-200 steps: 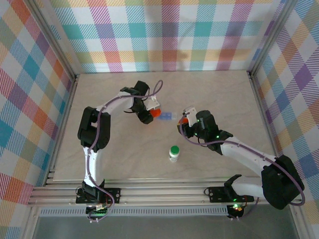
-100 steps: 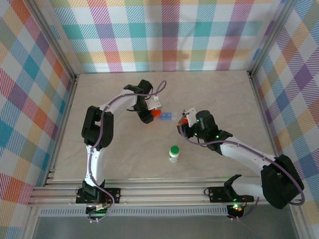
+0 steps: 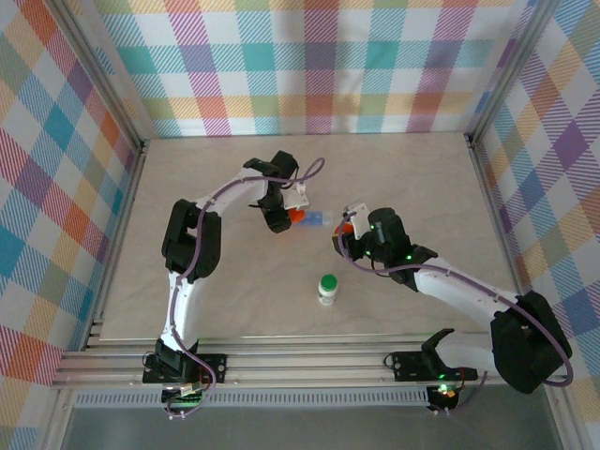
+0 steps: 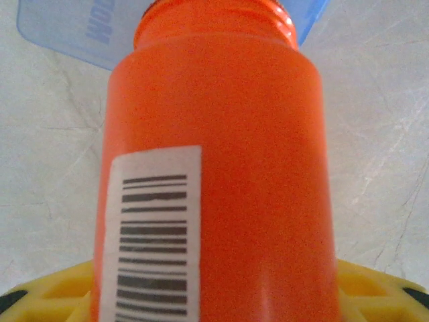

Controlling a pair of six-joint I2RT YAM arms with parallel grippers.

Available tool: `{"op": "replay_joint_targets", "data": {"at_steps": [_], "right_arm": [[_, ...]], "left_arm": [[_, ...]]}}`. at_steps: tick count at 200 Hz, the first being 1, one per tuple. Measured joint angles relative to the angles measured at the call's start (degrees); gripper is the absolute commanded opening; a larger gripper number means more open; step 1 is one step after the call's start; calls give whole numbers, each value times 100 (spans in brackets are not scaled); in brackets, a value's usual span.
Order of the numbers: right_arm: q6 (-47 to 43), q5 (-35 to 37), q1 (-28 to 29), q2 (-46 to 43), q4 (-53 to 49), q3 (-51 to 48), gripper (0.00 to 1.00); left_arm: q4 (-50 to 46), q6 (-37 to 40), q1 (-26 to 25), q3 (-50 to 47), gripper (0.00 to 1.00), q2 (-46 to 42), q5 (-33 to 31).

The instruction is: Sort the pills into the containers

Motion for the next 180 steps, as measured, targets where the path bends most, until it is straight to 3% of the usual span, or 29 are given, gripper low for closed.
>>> {"op": "replay_joint_targets", "data": {"at_steps": [180], "right_arm": [[63, -133, -2, 0, -9, 2, 8]], "left_arm": [[-374, 1001, -173, 330, 0, 66, -863]]}}
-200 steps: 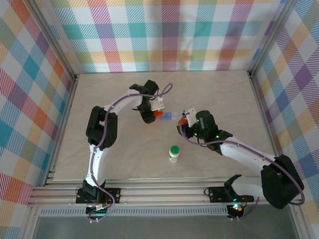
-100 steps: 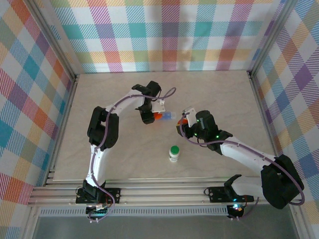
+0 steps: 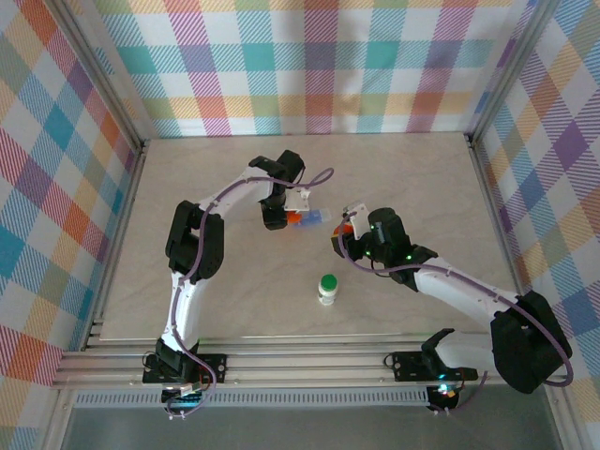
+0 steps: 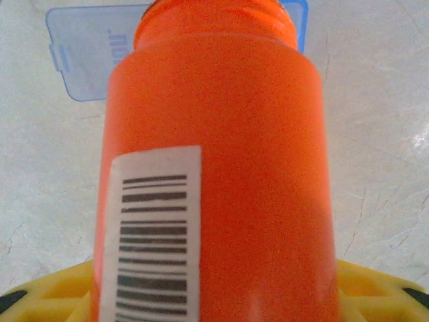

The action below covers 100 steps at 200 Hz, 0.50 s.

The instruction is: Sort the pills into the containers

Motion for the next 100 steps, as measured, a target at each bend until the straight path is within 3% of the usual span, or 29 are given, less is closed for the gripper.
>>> {"op": "replay_joint_targets", "data": {"at_steps": [100], "right_arm": [[17, -63, 2, 0, -17, 4, 8]], "left_arm": [[9, 138, -74, 66, 0, 59, -83]]}}
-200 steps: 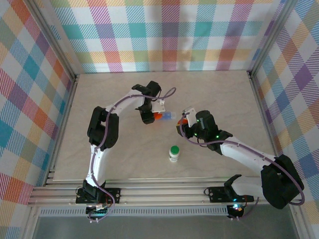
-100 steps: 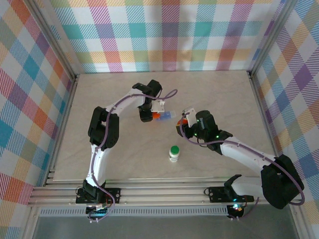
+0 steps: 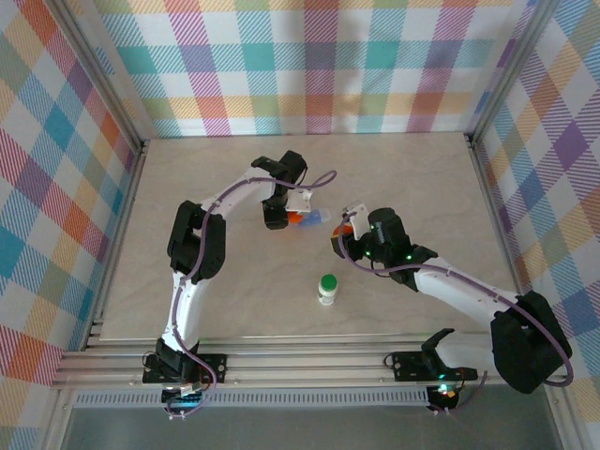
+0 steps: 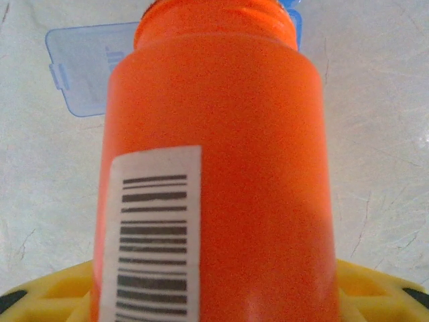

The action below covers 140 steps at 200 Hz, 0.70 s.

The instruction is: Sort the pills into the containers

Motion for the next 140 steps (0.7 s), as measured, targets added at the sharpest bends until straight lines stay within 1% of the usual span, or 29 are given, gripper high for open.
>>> {"op": "replay_joint_targets", "data": {"at_steps": [26, 68, 140], "right_arm": [[0, -24, 0, 0, -2, 0, 8], [2, -48, 0, 0, -2, 0, 8], [2, -63, 0, 79, 0, 0, 8]], "left_arm": [[2, -83, 13, 0, 0, 2, 33], [50, -282, 107, -39, 0, -2, 260], [662, -612, 356, -997, 0, -581, 682]]}}
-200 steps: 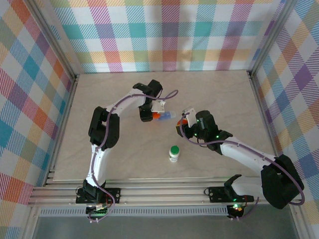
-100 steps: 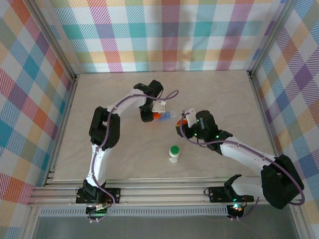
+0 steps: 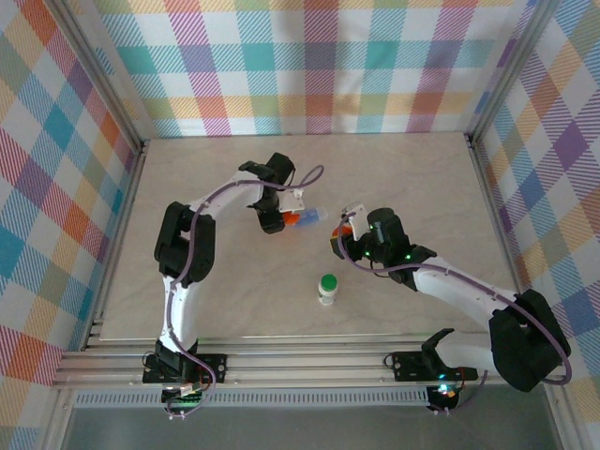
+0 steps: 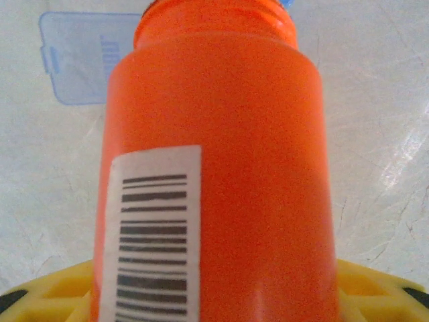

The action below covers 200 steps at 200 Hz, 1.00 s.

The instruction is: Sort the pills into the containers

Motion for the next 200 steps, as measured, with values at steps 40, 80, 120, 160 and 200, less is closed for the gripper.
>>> {"op": "replay_joint_targets", "data": {"at_steps": [40, 80, 120, 160, 200], "right_arm": [[0, 0, -2, 35, 0, 0, 8], [-2, 0, 0, 39, 0, 0, 8], [0, 0, 0, 39, 0, 0, 8], [-2, 2, 0, 39, 0, 0, 8], [-2, 4, 0, 90, 0, 0, 8]], "left_arm": [[326, -166, 116, -363, 0, -289, 205], [813, -450, 170, -780, 0, -605, 518], [1224, -695, 223, -1132, 0, -817, 767], [1694, -940, 280, -1563, 0, -1027, 1036], [2339, -1263, 424, -2240, 0, -1561, 1344]]}}
